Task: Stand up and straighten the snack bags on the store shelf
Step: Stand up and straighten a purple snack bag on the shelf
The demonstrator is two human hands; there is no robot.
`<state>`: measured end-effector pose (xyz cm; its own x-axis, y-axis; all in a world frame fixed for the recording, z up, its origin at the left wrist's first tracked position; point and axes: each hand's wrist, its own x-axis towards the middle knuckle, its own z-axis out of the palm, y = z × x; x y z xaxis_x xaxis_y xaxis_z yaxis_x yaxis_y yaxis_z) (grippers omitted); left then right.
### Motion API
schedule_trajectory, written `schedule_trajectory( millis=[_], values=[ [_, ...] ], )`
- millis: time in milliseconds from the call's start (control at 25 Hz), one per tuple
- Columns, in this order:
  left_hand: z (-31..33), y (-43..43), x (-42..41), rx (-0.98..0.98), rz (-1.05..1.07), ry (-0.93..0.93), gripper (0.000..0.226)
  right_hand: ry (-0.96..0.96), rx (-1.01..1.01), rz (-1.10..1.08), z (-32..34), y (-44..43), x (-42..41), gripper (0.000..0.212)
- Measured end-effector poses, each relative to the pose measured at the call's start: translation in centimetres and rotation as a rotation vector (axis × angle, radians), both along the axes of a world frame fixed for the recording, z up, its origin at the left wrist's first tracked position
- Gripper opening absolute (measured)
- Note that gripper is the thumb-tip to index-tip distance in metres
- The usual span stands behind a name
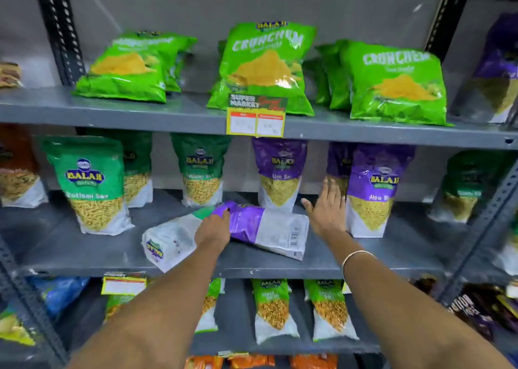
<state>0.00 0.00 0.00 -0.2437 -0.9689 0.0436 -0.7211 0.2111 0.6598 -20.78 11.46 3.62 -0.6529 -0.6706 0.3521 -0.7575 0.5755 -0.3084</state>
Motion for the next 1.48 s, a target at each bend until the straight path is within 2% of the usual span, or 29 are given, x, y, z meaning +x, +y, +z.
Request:
schedule_trajectory(
  millis=[40, 160, 240, 320, 440, 560, 680, 880, 1040, 1120, 1160, 1240, 1320, 1480],
  values=[
    [-0.4, -0.2, -1.1, 0.160, 0.039, 0.012, 0.051, -0.090, 0.060, 0.000, -0.6, -0.6, -1.2, 0.076],
    [-1.4, -1.1, -4.1, 0.514, 0.267, 0.392, 0.064, -0.326, 0.222, 0.102, -1.8, -2.5, -5.3, 0.063],
    [-1.9, -1.4, -5.8, 0.704, 0.368, 0.605, 0.069, -0.464, 0.250, 0.190, -2.9, -4.1, -7.3, 0.059],
    [-2.2, -1.9, -7.2, 0.817, 0.470, 0.827, 0.069, -0.612, 0.258, 0.301, -3.8, -5.7, -9.0, 0.063],
    [-2.7, -2.6, -7.9, 0.842, 0.529, 1.008, 0.056, -0.940, 0.289, 0.405, -5.5, -7.4, -10.3, 0.063],
    [-2.6, -2.6, -8.0, 0.826, 0.519, 1.033, 0.039, -1.002, 0.371, 0.452, -5.8, -7.8, -11.1, 0.060],
    [-1.7, -2.5, -7.9, 0.751, 0.492, 0.996, 0.047, -1.023, 0.441, 0.475, -5.2, -7.3, -11.4, 0.041],
    [2.5, -4.1, -7.9, 0.528, 0.413, 0.928, 0.034, -1.031, 0.457, 0.524, -4.6, -5.8, -10.7, 0.039],
    [5.9, -5.1, -9.4, 0.330, 0.297, 0.837, 0.031, -1.010, 0.275, 0.478, -4.6, -5.2, -9.7, 0.027],
    [6.9, -5.4, -10.7, 0.347, 0.199, 0.851, 0.039, -0.986, 0.102, 0.431, -5.4, -5.5, -9.3, 0.032],
    [7.2, -5.3, -11.4, 0.351, 0.138, 0.852, 0.036, -0.989, 0.003, 0.408, -5.9, -5.7, -9.1, 0.034],
    [7.6, -5.6, -12.6, 0.338, 0.045, 0.868, 0.021, -0.955, -0.132, 0.316, -6.9, -6.2, -8.6, 0.056],
    [7.3, -5.9, -13.6, 0.309, -0.012, 0.867, 0.021, -0.866, -0.165, 0.214, -8.1, -6.5, -8.4, 0.069],
    [5.6, -5.9, -14.1, 0.309, -0.067, 0.852, 0.023, -0.839, -0.172, 0.152, -9.9, -6.7, -8.1, 0.063]
  ],
)
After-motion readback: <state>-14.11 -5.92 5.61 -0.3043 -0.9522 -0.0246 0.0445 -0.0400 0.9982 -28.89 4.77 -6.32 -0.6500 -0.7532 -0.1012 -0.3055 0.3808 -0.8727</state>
